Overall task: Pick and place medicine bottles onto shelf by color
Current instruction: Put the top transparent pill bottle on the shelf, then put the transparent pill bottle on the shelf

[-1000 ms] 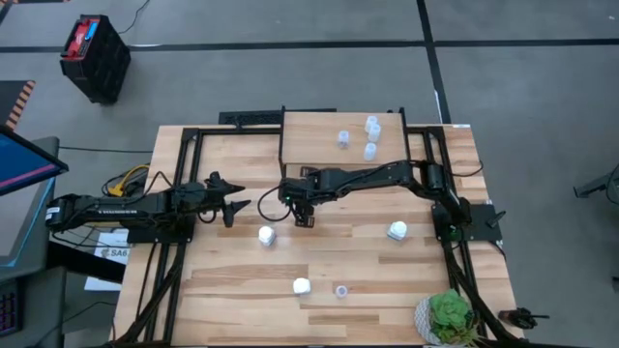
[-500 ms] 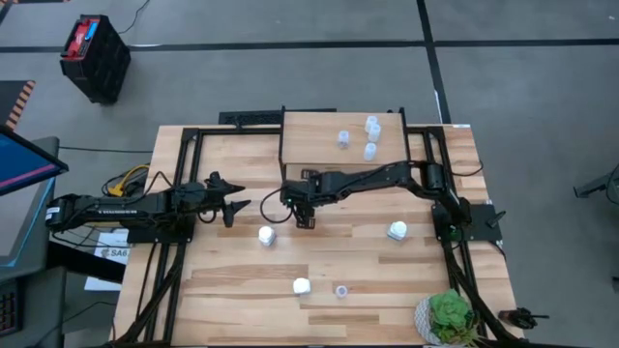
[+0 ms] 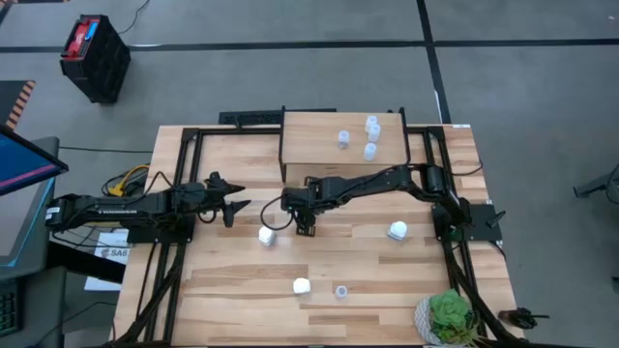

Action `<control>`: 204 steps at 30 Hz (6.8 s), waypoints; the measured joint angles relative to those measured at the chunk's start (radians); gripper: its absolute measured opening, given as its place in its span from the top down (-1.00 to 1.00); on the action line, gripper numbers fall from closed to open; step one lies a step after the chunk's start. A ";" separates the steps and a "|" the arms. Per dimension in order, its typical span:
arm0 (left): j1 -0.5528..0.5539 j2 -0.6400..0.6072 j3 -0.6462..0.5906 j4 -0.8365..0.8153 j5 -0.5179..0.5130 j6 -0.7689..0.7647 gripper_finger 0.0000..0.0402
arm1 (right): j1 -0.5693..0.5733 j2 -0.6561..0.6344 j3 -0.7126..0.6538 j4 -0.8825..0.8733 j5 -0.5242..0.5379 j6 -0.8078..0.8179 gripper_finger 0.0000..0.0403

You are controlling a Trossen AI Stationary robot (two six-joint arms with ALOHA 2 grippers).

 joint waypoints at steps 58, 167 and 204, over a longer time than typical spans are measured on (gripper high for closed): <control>0.000 0.046 0.000 0.000 0.000 -0.007 -0.23 | 0.324 -0.504 -0.162 -0.440 0.676 0.739 0.38; 0.000 0.046 0.000 0.007 -0.052 0.019 -0.23 | 0.198 -0.393 -0.213 0.652 1.364 -0.248 -0.21; 0.000 0.046 0.000 0.007 -0.052 0.017 -0.23 | 0.695 -0.208 -0.219 -0.133 0.260 1.031 -0.21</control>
